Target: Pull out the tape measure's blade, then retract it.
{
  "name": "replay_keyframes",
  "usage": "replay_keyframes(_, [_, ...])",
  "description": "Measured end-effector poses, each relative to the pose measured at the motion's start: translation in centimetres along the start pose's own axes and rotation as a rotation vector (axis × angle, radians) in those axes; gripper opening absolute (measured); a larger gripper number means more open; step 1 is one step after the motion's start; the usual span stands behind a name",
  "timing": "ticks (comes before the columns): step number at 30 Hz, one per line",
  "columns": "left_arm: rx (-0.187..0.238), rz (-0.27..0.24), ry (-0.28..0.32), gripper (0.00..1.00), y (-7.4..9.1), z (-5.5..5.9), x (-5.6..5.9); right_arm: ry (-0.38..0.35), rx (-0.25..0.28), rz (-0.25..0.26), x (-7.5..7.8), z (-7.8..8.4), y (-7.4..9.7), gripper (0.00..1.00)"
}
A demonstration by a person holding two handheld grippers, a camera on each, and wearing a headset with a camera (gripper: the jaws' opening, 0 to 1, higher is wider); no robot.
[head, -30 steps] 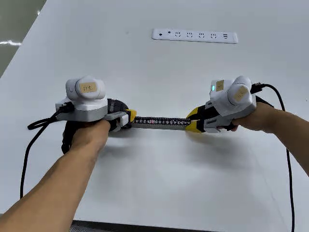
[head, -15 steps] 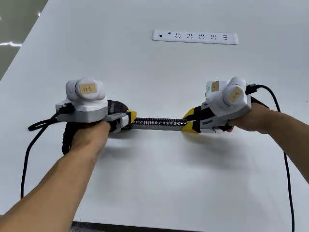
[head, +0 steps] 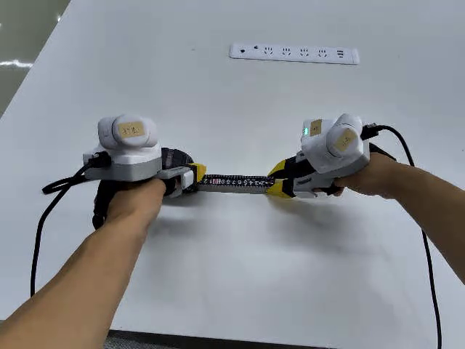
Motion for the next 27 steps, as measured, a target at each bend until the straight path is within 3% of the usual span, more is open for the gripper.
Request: replay_keyframes(27, [-0.007,0.01,0.003,0.61,0.1,0.0,0.0,0.021,0.019,-0.009,-0.4,-2.6,-2.0,0.12])
Point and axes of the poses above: the centre of the closed fingertips' face, and the gripper's own axes: y roughly backward along the fingers, x roughly to its right, z roughly out of its underside, the point moved 2 cm from there along y, roughly backward along the fingers, and after that the axes turned 7 degrees about y, right-handed, at the moved point
